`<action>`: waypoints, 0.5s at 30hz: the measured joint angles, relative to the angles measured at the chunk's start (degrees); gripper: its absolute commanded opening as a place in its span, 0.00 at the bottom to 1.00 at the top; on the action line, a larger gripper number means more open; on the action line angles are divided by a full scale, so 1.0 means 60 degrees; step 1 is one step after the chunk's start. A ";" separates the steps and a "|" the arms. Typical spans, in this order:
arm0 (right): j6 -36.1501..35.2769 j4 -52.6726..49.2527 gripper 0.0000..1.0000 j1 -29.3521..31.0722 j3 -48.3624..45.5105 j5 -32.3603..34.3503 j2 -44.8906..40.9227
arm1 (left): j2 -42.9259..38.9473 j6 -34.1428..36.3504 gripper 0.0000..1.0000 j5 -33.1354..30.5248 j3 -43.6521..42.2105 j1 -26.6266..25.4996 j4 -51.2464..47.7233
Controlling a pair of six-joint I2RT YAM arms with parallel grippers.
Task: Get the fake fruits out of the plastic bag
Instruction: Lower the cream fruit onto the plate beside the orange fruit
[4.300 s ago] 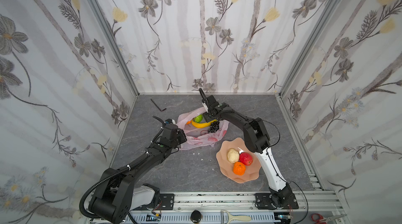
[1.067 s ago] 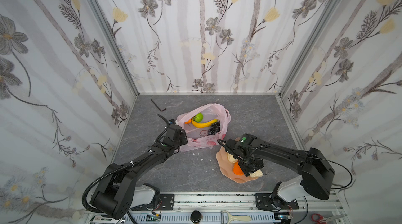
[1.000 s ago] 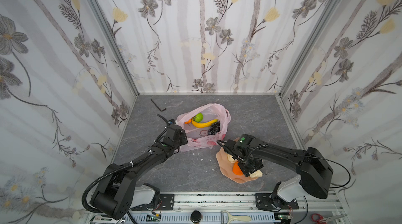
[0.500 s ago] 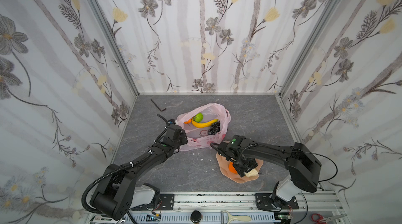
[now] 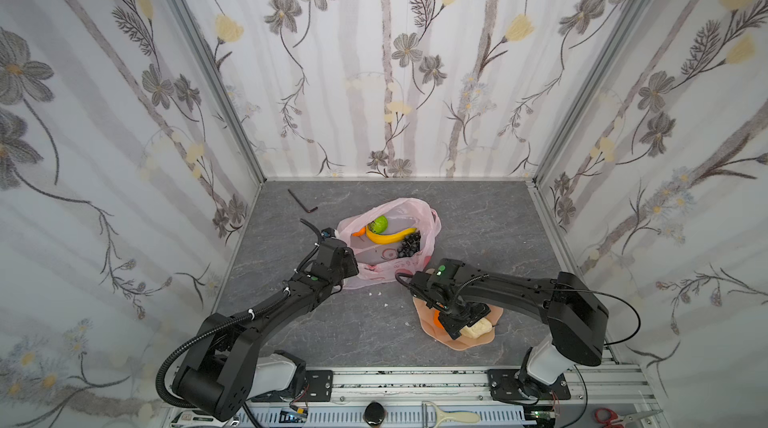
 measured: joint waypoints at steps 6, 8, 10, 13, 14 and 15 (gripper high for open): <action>0.0208 -0.0135 0.75 0.0000 0.0335 0.0357 -0.0251 | -0.0004 -0.0011 0.00 0.0000 0.0000 -0.0007 0.0004; 0.0350 -0.0160 0.75 -0.0029 0.0353 0.0539 -0.0277 | -0.0004 -0.0015 0.00 0.0004 0.0000 -0.0007 0.0004; 0.0463 -0.0160 0.74 -0.0044 0.0335 0.0710 -0.0277 | -0.0011 -0.0018 0.00 0.0004 0.0000 -0.0007 0.0004; 0.0583 -0.0153 0.74 -0.0051 0.0160 0.0871 -0.0277 | -0.0040 -0.0033 0.00 0.0011 0.0000 -0.0007 0.0007; 0.0612 -0.0157 0.75 -0.0051 0.0073 0.0911 -0.0277 | -0.0040 -0.0033 0.00 0.0011 0.0000 -0.0007 0.0007; 0.0623 -0.0149 0.75 -0.0051 -0.0007 0.0958 -0.0277 | -0.0040 -0.0033 0.00 0.0011 0.0000 -0.0007 0.0004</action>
